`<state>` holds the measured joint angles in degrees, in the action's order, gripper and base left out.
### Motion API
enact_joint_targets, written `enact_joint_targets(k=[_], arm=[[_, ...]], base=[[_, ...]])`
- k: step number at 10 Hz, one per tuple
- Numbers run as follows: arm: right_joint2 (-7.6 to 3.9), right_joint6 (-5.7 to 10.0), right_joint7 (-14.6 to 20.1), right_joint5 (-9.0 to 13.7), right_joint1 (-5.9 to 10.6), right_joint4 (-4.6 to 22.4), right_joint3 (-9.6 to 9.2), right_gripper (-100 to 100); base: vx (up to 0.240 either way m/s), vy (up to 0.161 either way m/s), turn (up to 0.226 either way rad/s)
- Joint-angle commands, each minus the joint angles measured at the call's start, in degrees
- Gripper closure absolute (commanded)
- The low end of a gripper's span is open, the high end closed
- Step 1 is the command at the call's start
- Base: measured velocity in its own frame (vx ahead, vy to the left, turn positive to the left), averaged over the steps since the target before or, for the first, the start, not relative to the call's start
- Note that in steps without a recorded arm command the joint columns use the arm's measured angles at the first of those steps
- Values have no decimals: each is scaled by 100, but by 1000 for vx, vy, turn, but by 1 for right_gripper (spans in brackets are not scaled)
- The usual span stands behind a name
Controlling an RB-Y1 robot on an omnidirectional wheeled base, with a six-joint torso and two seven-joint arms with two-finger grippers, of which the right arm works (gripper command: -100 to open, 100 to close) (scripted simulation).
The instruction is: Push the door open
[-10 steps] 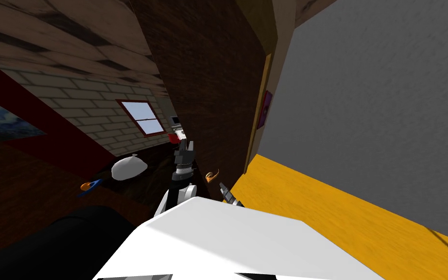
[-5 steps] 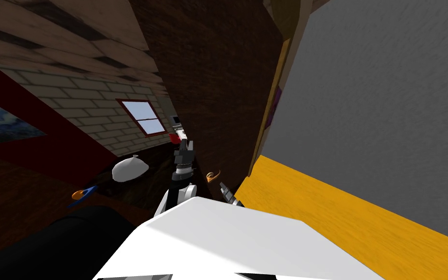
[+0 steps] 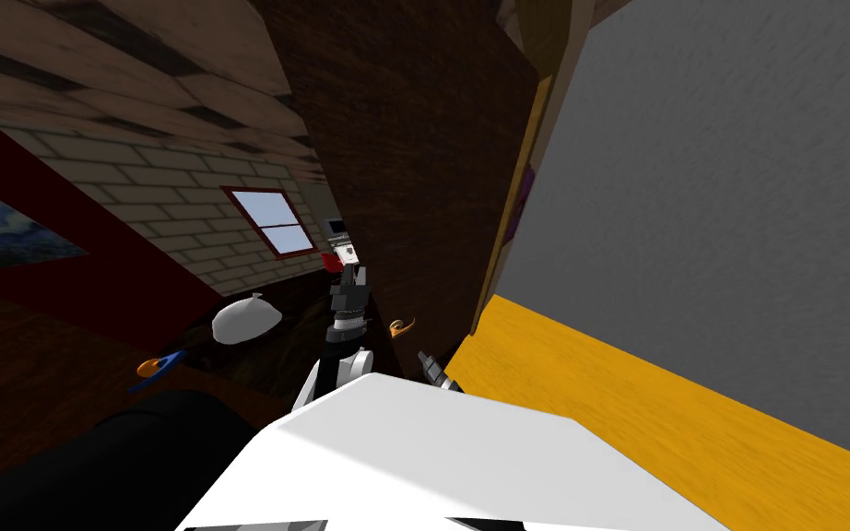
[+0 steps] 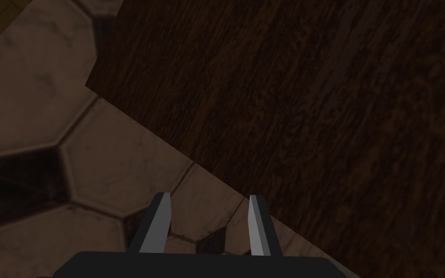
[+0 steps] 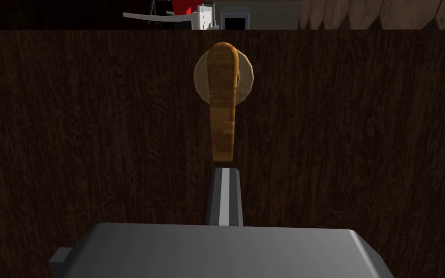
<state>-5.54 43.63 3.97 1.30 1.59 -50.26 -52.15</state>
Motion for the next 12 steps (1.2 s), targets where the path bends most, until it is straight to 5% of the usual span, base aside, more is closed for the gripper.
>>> enact_joint_targets(k=[1,2,3,8,12], arm=[[0,0,0,0,0,0,0,100],[0,0,0,0,0,0,0,100],[34,-28,-70,33,-4,40,187,-100],[258,-118,-288,138,-14,165,776,-100],[231,-67,-303,125,48,291,791,-100]], base=[[-6,-7,0],[0,0,0],[-66,77,-136],[-133,136,-133],[75,102,14]])
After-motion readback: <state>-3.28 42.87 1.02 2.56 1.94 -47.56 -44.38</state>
